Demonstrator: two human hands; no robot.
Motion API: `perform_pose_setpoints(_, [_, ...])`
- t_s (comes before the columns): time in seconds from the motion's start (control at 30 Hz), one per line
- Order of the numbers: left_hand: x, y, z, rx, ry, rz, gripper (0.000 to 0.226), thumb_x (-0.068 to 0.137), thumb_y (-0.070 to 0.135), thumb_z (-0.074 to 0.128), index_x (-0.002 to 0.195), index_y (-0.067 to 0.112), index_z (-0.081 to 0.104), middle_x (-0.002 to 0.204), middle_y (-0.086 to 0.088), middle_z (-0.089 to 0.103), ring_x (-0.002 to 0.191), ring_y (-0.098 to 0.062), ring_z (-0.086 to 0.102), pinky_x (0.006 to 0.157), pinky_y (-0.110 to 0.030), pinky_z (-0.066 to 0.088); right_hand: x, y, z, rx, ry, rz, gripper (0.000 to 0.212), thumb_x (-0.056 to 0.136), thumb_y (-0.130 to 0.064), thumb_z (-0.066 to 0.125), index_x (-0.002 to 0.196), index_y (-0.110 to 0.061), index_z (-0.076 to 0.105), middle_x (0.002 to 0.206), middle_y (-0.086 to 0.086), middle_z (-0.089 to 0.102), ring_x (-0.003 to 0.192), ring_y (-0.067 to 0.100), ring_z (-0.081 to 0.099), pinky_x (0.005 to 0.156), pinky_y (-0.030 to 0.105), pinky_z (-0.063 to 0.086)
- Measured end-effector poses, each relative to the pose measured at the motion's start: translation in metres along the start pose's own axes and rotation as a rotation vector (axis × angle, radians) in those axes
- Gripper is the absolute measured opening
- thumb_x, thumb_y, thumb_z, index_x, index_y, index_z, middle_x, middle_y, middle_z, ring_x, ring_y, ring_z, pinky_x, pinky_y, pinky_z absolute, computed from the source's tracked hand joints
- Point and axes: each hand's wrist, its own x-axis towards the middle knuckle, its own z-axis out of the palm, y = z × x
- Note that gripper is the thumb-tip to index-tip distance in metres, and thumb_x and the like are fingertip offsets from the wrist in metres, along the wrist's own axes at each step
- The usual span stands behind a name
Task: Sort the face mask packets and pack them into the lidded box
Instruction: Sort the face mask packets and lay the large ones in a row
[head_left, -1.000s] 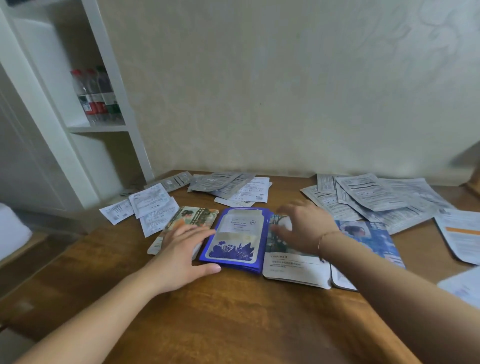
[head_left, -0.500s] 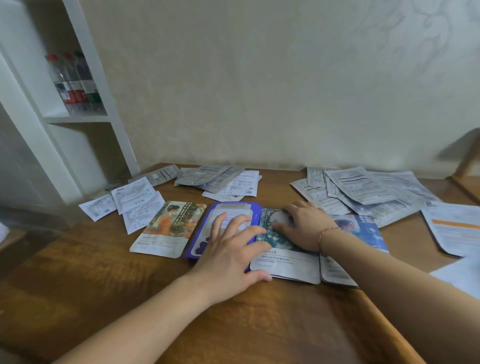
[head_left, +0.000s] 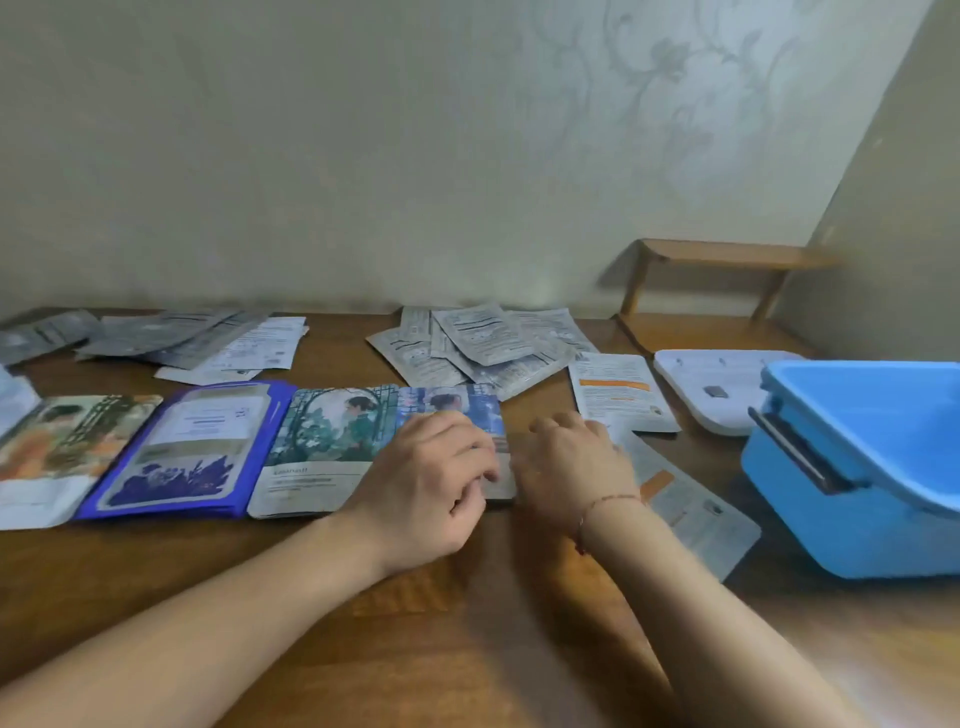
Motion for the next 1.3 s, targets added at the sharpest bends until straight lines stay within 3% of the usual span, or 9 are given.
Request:
perform_pose_setpoints(0.1, [0.017, 0.004, 0.022, -0.045, -0.091, -0.122, 0.025, 0.08, 0.011, 0.053, 0.096, 0.02, 0.07, 0.102, 0.007, 0.067, 0.108, -0.016, 0.055, 0.101, -0.045, 0.044, -0.039, 0.025, 0.01, -0.115, -0.125, 0.029, 0.056, 0.091, -0.063, 0.037, 0.136, -0.03, 0.039, 0.145, -0.002, 0.033, 0.136, 0.027, 0.026, 0.105, 0.058, 0.029])
perform_pose_setpoints(0.23, [0.036, 0.001, 0.029, -0.174, -0.295, -0.119, 0.031, 0.093, 0.018, 0.049, 0.119, 0.022, 0.066, 0.131, 0.007, 0.06, 0.131, -0.012, 0.042, 0.112, -0.044, 0.032, -0.078, 0.043, 0.009, -0.054, -0.083, -0.244, 0.057, 0.092, -0.063, 0.036, 0.142, -0.037, 0.032, 0.149, -0.016, 0.025, 0.14, 0.016, 0.016, 0.111, 0.048, 0.021])
perform_pose_setpoints(0.43, [0.025, 0.018, 0.018, -0.063, -0.596, 0.179, 0.053, 0.099, 0.051, 0.026, 0.145, 0.031, 0.043, 0.158, 0.016, 0.027, 0.149, -0.001, 0.004, 0.122, -0.042, 0.001, -0.108, 0.096, 0.004, 0.166, -0.181, -0.545, 0.05, 0.091, -0.061, 0.044, 0.138, -0.046, 0.045, 0.152, -0.032, 0.024, 0.144, -0.009, 0.0, 0.12, 0.032, -0.001])
perform_pose_setpoints(0.53, [0.014, 0.034, 0.01, 0.128, -0.742, 0.262, 0.065, 0.097, 0.063, 0.017, 0.153, 0.031, 0.028, 0.161, 0.013, 0.021, 0.149, -0.001, -0.002, 0.121, -0.043, -0.011, -0.11, 0.11, 0.005, 0.211, -0.132, -0.486, 0.051, 0.089, -0.066, 0.042, 0.135, -0.046, 0.048, 0.154, -0.029, 0.021, 0.144, -0.008, -0.004, 0.121, 0.031, 0.0])
perform_pose_setpoints(0.7, [-0.03, 0.076, -0.014, 0.193, -0.453, 0.306, 0.056, 0.094, 0.064, 0.038, 0.124, 0.023, 0.062, 0.118, 0.001, 0.066, 0.11, -0.018, 0.06, 0.11, -0.04, 0.03, -0.105, 0.11, 0.002, 0.145, -0.011, 0.023, 0.065, 0.091, -0.061, 0.045, 0.149, -0.035, 0.029, 0.16, -0.013, 0.018, 0.149, 0.013, 0.006, 0.122, 0.04, 0.009])
perform_pose_setpoints(0.83, [-0.061, 0.122, -0.011, 0.195, -0.27, 0.269, 0.055, 0.096, 0.058, 0.037, 0.107, 0.018, 0.072, 0.112, -0.008, 0.071, 0.101, -0.024, 0.067, 0.089, -0.034, 0.053, -0.099, 0.1, 0.005, 0.136, -0.074, -0.041, 0.063, 0.093, -0.06, 0.04, 0.15, -0.036, 0.025, 0.159, -0.019, 0.015, 0.148, 0.005, -0.003, 0.122, 0.042, 0.002])
perform_pose_setpoints(0.93, [-0.069, 0.141, 0.007, 0.296, -0.158, 0.17, 0.046, 0.104, 0.024, 0.028, 0.111, 0.017, 0.073, 0.119, -0.012, 0.07, 0.108, -0.028, 0.068, 0.086, -0.037, 0.057, -0.103, 0.098, 0.005, 0.1, -0.085, -0.075, 0.063, 0.092, -0.062, 0.038, 0.149, -0.04, 0.024, 0.157, -0.025, 0.012, 0.146, 0.001, -0.008, 0.122, 0.043, 0.002])
perform_pose_setpoints(1.13, [-0.088, 0.158, 0.021, 0.426, -0.108, 0.087, 0.02, 0.09, 0.022, 0.06, 0.102, 0.024, 0.076, 0.109, -0.008, 0.074, 0.099, -0.026, 0.072, 0.075, -0.039, 0.06, -0.117, 0.091, 0.015, 0.16, -0.151, -0.323, 0.08, 0.075, -0.083, 0.002, 0.143, -0.05, 0.029, 0.15, -0.039, 0.008, 0.14, -0.012, -0.019, 0.121, 0.041, -0.002])
perform_pose_setpoints(1.3, [-0.103, 0.15, 0.009, 0.391, -0.046, 0.076, 0.017, 0.093, 0.024, 0.063, 0.105, 0.025, 0.076, 0.11, -0.004, 0.074, 0.1, -0.023, 0.072, 0.073, -0.037, 0.061, -0.113, 0.082, 0.014, 0.294, -0.106, -0.341, 0.055, 0.086, -0.062, 0.021, 0.135, -0.049, 0.041, 0.145, -0.037, 0.027, 0.141, -0.014, -0.002, 0.122, 0.033, 0.007])
